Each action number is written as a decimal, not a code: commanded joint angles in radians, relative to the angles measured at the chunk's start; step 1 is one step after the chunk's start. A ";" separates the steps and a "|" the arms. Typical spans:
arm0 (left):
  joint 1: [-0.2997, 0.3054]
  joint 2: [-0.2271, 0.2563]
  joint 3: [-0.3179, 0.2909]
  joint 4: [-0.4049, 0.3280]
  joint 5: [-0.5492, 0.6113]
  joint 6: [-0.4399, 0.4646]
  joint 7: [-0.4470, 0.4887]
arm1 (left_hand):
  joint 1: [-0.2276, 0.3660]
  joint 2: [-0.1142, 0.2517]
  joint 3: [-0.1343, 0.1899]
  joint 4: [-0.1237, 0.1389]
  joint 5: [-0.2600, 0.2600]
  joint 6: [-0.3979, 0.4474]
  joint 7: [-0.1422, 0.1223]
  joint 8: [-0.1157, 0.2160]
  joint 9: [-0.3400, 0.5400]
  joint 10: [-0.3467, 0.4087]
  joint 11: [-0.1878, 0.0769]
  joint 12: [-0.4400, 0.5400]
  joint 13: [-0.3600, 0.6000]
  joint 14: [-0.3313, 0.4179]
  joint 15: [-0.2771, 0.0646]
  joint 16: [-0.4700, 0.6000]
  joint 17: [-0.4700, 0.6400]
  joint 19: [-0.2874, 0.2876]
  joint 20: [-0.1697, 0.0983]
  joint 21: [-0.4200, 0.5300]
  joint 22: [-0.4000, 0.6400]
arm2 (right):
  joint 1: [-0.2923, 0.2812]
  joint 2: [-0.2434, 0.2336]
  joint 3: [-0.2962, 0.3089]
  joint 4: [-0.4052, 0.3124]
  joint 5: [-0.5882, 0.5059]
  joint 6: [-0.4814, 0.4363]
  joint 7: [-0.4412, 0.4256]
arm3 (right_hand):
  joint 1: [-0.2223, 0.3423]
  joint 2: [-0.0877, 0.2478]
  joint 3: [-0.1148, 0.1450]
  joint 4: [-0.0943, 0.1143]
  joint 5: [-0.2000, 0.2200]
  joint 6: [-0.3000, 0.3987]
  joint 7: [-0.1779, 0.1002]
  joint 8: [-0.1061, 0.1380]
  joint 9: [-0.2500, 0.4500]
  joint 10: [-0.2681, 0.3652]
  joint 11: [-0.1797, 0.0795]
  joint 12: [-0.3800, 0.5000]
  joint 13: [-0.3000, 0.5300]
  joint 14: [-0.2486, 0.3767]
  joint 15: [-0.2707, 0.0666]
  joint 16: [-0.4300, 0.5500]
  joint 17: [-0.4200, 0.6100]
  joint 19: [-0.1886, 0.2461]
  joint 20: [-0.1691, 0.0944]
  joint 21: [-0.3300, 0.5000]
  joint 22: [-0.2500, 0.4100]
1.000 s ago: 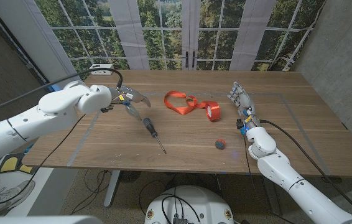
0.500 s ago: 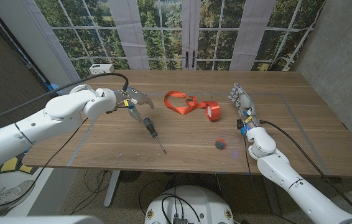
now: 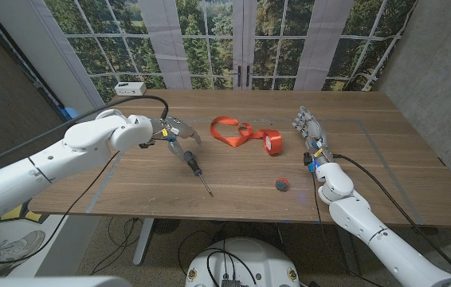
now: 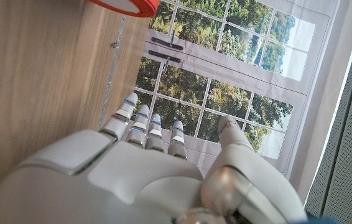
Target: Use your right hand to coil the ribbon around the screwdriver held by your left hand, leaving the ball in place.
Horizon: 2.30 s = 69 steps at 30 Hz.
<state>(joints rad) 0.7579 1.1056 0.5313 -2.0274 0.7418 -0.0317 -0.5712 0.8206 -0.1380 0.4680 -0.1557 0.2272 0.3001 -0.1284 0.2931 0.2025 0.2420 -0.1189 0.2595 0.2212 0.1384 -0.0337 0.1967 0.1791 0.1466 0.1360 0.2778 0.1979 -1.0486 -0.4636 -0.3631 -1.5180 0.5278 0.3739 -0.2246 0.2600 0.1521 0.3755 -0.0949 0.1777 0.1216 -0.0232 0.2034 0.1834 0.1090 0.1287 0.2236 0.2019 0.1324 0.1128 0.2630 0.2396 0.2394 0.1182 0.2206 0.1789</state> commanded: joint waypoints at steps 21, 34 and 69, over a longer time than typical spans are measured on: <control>-0.066 -0.061 0.077 0.063 0.045 -0.051 -0.042 | 0.055 0.022 -0.028 0.005 0.030 0.053 0.008 0.011 0.008 0.059 0.009 0.014 0.010 0.034 -0.003 0.006 0.001 0.028 0.011 0.003 0.005 | 0.028 0.012 -0.001 0.031 0.020 -0.024 0.001 | -0.015 -0.005 -0.004 0.013 0.002 0.011 -0.002 -0.003 0.004 0.014 0.005 -0.001 0.005 0.002 0.008 0.005 0.006 0.001 0.005 -0.006 0.006; -0.047 -0.072 0.095 0.100 0.123 -0.084 0.059 | 0.085 0.031 -0.040 0.004 0.045 0.073 0.013 0.014 0.010 0.077 0.006 0.018 0.014 0.049 -0.007 0.008 0.000 0.038 0.010 0.005 0.006 | 0.046 0.019 -0.008 0.062 0.009 -0.008 0.007 | -0.025 -0.003 -0.006 0.022 0.002 0.014 0.000 -0.004 0.004 0.014 0.006 -0.003 0.005 0.003 0.008 0.006 0.008 0.003 0.005 -0.005 0.006; -0.022 -0.076 0.104 0.116 0.092 -0.086 0.052 | 0.244 0.168 -0.151 0.004 0.014 0.313 0.009 0.094 0.010 0.390 -0.029 0.161 0.092 0.484 -0.167 0.235 0.125 0.203 -0.066 0.091 0.023 | 0.039 0.023 -0.002 0.074 0.017 0.001 0.001 | -0.028 -0.006 -0.008 0.023 0.003 0.016 0.000 -0.005 0.004 0.016 0.007 -0.005 0.005 0.006 0.010 0.005 0.009 0.004 0.005 -0.005 0.006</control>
<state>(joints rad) 0.7232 1.0251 0.6354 -1.9102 0.8294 -0.1239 -0.5256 1.0315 0.0123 0.3282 -0.1491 0.2539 0.5617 -0.1257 0.3686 0.2149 0.5766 -0.1395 0.3876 0.2953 0.5600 -0.0495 0.3876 0.2733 0.3208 0.0777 0.3498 0.2163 -1.0110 -0.4392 -0.3633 -1.4430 0.5472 0.3792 -0.2220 0.2398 0.1476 0.3629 -0.0742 0.1777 0.1323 -0.0233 0.1996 0.1833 0.1198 0.1322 0.2236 0.2018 0.1357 0.1161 0.2630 0.2441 0.2394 0.1182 0.2206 0.1789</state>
